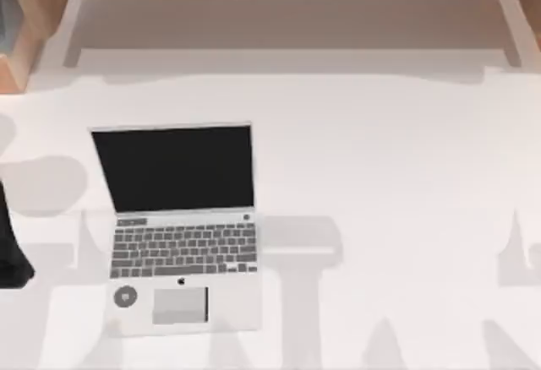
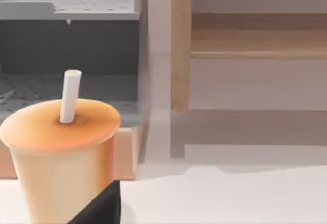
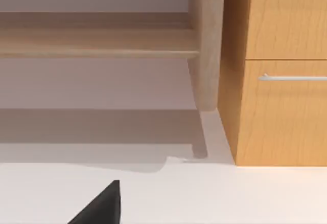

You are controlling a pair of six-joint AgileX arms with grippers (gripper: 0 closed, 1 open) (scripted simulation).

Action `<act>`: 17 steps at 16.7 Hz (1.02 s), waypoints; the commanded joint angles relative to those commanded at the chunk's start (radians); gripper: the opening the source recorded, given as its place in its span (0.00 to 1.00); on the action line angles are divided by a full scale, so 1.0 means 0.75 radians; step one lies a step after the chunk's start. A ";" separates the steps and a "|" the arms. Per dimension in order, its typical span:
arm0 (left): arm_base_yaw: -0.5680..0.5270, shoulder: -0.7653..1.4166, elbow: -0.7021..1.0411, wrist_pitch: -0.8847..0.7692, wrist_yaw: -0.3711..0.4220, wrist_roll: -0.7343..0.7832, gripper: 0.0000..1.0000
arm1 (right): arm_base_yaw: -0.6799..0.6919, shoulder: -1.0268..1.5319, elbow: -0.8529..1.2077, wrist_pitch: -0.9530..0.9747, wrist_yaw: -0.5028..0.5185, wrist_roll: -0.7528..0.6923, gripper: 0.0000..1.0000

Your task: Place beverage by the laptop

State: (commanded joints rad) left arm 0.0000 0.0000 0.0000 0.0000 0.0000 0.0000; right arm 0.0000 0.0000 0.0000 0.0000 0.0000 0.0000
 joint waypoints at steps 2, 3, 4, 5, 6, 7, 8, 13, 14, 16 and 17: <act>0.001 0.001 0.000 0.001 0.001 0.000 1.00 | 0.000 0.000 0.000 0.000 0.000 0.000 1.00; 0.010 0.016 0.003 0.016 0.010 0.003 1.00 | 0.000 0.000 0.000 0.000 0.000 0.000 1.00; 0.027 0.045 0.009 0.043 0.028 0.007 1.00 | 0.000 0.000 0.000 0.000 0.000 0.000 1.00; 0.052 0.088 0.016 0.082 0.054 0.013 1.00 | 0.000 0.000 0.000 0.000 0.000 0.000 1.00; 0.083 0.145 0.026 0.131 0.087 0.021 1.00 | 0.000 0.000 0.000 0.000 0.000 0.000 1.00; 0.119 0.216 0.037 0.190 0.125 0.029 1.00 | 0.000 0.000 0.000 0.000 0.000 0.000 1.00; 0.159 0.300 0.049 0.254 0.166 0.039 1.00 | 0.000 0.000 0.000 0.000 0.000 0.000 1.00; 0.374 0.871 0.117 0.635 0.389 0.093 1.00 | 0.000 0.000 0.000 0.000 0.000 0.000 1.00; 0.418 0.999 0.130 0.716 0.434 0.104 1.00 | 0.000 0.000 0.000 0.000 0.000 0.000 1.00; 0.503 1.253 0.156 0.875 0.523 0.125 1.00 | 0.000 0.000 0.000 0.000 0.000 0.000 1.00; 0.544 1.374 0.169 0.951 0.566 0.135 1.00 | 0.000 0.000 0.000 0.000 0.000 0.000 1.00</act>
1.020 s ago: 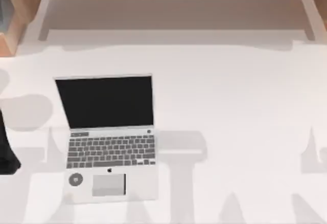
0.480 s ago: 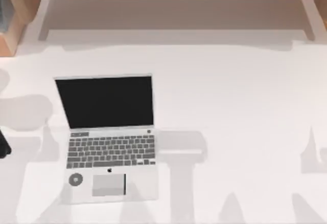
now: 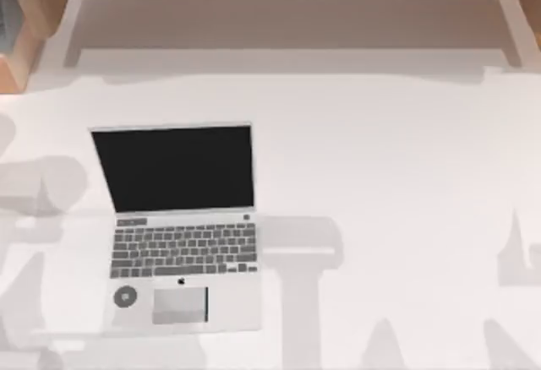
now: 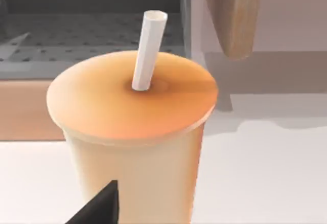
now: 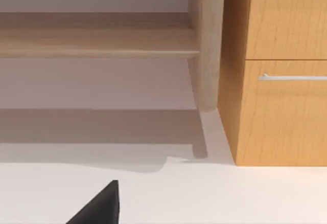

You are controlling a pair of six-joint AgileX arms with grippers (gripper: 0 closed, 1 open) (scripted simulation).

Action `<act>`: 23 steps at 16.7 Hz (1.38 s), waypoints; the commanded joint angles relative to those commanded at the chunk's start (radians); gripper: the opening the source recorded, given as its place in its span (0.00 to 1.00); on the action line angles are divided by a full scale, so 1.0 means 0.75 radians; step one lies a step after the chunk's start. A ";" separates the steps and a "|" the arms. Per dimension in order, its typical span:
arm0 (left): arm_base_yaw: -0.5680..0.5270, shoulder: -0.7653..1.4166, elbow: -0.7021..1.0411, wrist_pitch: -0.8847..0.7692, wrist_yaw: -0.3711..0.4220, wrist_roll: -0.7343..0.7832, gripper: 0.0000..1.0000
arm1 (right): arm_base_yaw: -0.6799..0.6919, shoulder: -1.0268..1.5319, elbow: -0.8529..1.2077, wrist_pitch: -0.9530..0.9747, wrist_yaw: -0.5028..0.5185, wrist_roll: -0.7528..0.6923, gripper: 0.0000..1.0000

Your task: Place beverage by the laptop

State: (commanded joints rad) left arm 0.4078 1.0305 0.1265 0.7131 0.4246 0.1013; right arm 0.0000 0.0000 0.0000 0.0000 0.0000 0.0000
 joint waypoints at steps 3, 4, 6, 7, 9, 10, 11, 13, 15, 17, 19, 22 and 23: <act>0.112 0.314 0.034 0.205 0.116 0.028 1.00 | 0.000 0.000 0.000 0.000 0.000 0.000 1.00; 0.145 0.397 0.045 0.264 0.151 0.036 1.00 | 0.000 0.000 0.000 0.000 0.000 0.000 1.00; 0.204 0.523 0.064 0.361 0.212 0.052 1.00 | 0.000 0.000 0.000 0.000 0.000 0.000 1.00; 0.226 0.564 0.071 0.397 0.235 0.057 1.00 | 0.000 0.000 0.000 0.000 0.000 0.000 1.00; 0.254 0.605 0.079 0.440 0.264 0.064 1.00 | 0.000 0.000 0.000 0.000 0.000 0.000 1.00; 0.257 0.609 0.080 0.443 0.267 0.065 1.00 | 0.000 0.000 0.000 0.000 0.000 0.000 1.00; 0.257 0.609 0.080 0.443 0.267 0.065 1.00 | 0.000 0.000 0.000 0.000 0.000 0.000 1.00; 0.257 0.609 0.080 0.443 0.267 0.065 1.00 | 0.000 0.000 0.000 0.000 0.000 0.000 1.00; 0.249 0.609 0.078 0.442 0.262 0.063 1.00 | 0.000 0.000 0.000 0.000 0.000 0.000 1.00; 0.222 0.660 0.121 0.467 0.235 0.055 1.00 | 0.000 0.000 0.000 0.000 0.000 0.000 1.00; 0.172 0.765 0.195 0.506 0.188 0.041 1.00 | 0.000 0.000 0.000 0.000 0.000 0.000 1.00; 0.080 0.953 0.322 0.566 0.101 0.017 1.00 | 0.000 0.000 0.000 0.000 0.000 0.000 1.00; 0.053 1.000 0.358 0.581 0.075 0.010 1.00 | 0.000 0.000 0.000 0.000 0.000 0.000 1.00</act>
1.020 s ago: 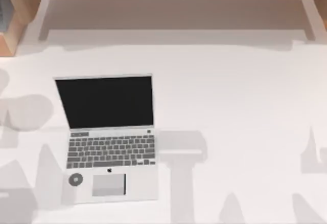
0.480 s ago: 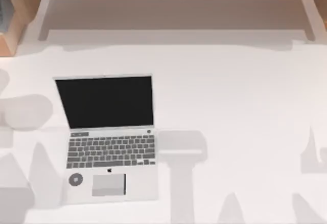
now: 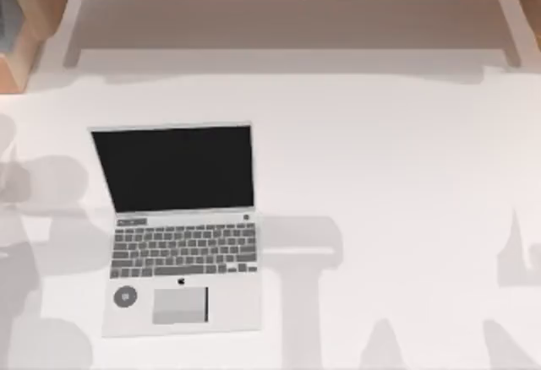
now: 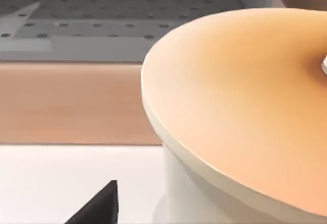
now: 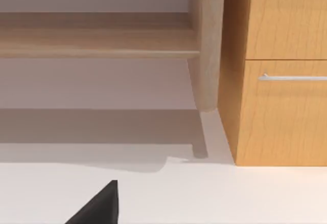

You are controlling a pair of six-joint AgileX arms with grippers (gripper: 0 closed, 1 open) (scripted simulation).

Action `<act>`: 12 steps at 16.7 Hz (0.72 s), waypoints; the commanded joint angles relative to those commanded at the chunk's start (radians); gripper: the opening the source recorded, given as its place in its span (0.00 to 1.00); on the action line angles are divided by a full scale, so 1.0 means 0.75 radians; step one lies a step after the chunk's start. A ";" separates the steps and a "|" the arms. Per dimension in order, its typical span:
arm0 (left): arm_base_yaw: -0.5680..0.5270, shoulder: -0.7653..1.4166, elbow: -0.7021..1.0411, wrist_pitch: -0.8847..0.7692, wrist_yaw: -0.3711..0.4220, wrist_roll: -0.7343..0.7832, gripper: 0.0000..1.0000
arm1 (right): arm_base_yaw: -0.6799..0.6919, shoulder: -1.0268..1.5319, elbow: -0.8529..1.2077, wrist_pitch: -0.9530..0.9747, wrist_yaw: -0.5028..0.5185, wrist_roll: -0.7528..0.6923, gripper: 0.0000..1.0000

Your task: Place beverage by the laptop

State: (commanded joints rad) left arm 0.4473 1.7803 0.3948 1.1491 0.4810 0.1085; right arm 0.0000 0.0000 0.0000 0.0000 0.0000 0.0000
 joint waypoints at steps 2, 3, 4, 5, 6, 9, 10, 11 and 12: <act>-0.035 0.051 0.044 0.018 -0.033 -0.009 1.00 | 0.000 0.000 0.000 0.000 0.000 0.000 1.00; -0.039 0.055 0.048 0.019 -0.037 -0.010 1.00 | 0.000 0.000 0.000 0.000 0.000 0.000 1.00; -0.039 0.055 0.048 0.019 -0.037 -0.010 1.00 | 0.000 0.000 0.000 0.000 0.000 0.000 1.00; -0.039 0.055 0.048 0.019 -0.037 -0.010 1.00 | 0.000 0.000 0.000 0.000 0.000 0.000 1.00; -0.039 0.055 0.048 0.019 -0.037 -0.010 1.00 | 0.000 0.000 0.000 0.000 0.000 0.000 1.00; -0.039 0.055 0.048 0.019 -0.037 -0.010 0.77 | 0.000 0.000 0.000 0.000 0.000 0.000 1.00; -0.039 0.055 0.048 0.019 -0.037 -0.010 0.70 | 0.000 0.000 0.000 0.000 0.000 0.000 1.00; -0.039 0.055 0.048 0.019 -0.037 -0.010 0.62 | 0.000 0.000 0.000 0.000 0.000 0.000 1.00; -0.039 0.055 0.048 0.019 -0.037 -0.010 0.55 | 0.000 0.000 0.000 0.000 0.000 0.000 1.00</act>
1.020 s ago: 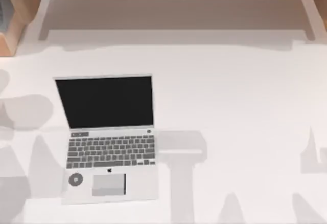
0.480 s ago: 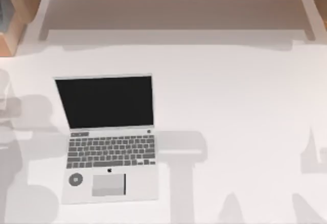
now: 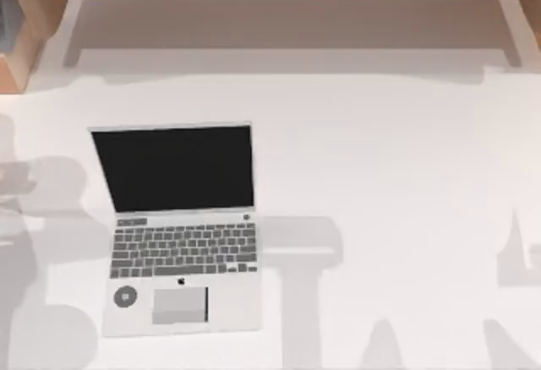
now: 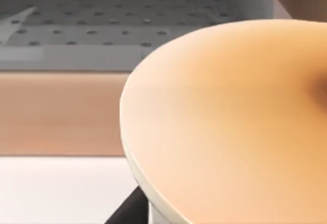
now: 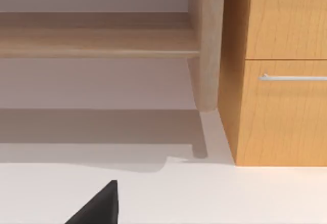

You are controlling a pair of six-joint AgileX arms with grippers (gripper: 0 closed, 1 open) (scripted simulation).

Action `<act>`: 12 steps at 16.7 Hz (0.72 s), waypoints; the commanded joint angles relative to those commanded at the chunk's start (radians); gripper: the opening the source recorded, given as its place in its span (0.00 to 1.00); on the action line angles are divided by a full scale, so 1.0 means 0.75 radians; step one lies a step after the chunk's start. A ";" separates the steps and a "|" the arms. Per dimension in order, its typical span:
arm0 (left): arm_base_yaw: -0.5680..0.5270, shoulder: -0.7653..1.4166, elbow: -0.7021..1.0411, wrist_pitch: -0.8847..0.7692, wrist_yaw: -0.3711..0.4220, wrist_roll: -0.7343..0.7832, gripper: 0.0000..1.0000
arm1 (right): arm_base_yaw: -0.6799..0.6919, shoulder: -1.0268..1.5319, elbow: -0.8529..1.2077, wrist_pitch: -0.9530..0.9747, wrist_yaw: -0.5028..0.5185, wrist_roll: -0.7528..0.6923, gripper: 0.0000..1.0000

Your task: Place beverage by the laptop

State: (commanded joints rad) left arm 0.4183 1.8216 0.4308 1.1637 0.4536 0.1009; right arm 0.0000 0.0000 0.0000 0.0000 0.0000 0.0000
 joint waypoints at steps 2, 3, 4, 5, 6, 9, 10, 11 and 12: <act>0.000 0.000 0.000 0.000 0.000 0.000 0.40 | 0.000 0.000 0.000 0.000 0.000 0.000 1.00; 0.000 0.000 0.000 0.000 0.000 0.000 0.32 | 0.000 0.000 0.000 0.000 0.000 0.000 1.00; 0.000 0.000 0.000 0.000 0.000 0.000 0.25 | 0.000 0.000 0.000 0.000 0.000 0.000 1.00; 0.000 0.000 0.000 0.000 0.000 0.000 0.17 | 0.000 0.000 0.000 0.000 0.000 0.000 1.00; 0.000 0.000 0.000 0.000 0.000 0.000 0.10 | 0.000 0.000 0.000 0.000 0.000 0.000 1.00; 0.000 0.000 0.000 0.000 0.000 0.000 0.00 | 0.000 0.000 0.000 0.000 0.000 0.000 1.00; 0.000 0.000 0.000 0.000 0.000 0.000 0.00 | 0.000 0.000 0.000 0.000 0.000 0.000 1.00; 0.000 0.000 0.000 0.000 0.000 0.000 0.00 | 0.000 0.000 0.000 0.000 0.000 0.000 1.00; 0.000 0.000 0.000 0.000 0.000 0.000 0.00 | 0.000 0.000 0.000 0.000 0.000 0.000 1.00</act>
State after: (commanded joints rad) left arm 0.4183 1.8216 0.4308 1.1637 0.4536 0.1009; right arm 0.0000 0.0000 0.0000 0.0000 0.0000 0.0000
